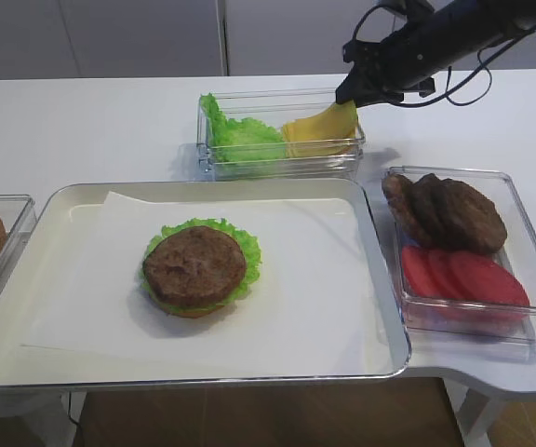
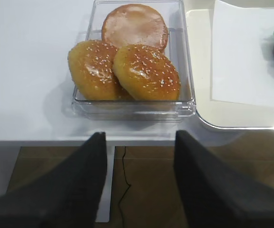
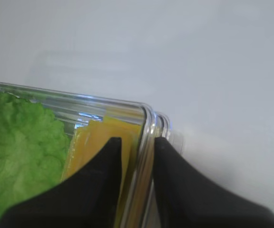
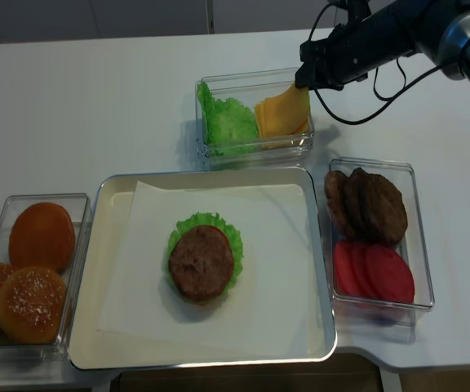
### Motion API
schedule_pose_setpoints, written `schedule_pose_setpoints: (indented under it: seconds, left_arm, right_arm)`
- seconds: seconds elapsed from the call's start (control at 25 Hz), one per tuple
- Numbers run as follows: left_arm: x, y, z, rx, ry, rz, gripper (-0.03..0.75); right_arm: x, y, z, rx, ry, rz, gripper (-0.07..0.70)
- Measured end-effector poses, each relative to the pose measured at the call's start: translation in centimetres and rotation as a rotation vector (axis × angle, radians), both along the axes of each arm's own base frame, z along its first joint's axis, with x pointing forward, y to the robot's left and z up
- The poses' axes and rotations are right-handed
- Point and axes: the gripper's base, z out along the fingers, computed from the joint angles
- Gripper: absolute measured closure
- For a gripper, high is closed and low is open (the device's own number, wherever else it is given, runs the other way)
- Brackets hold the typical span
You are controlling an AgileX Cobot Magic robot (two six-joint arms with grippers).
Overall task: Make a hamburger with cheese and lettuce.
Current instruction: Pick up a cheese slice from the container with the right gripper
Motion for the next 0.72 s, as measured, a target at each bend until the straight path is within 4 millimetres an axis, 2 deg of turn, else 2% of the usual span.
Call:
schedule_pose_setpoints:
  seconds: [0.72]
  left_arm:
    - [0.00, 0.00, 0.00, 0.000, 0.000, 0.000, 0.371]
  right_arm:
    - [-0.09, -0.21, 0.08, -0.027, 0.010, -0.010, 0.426]
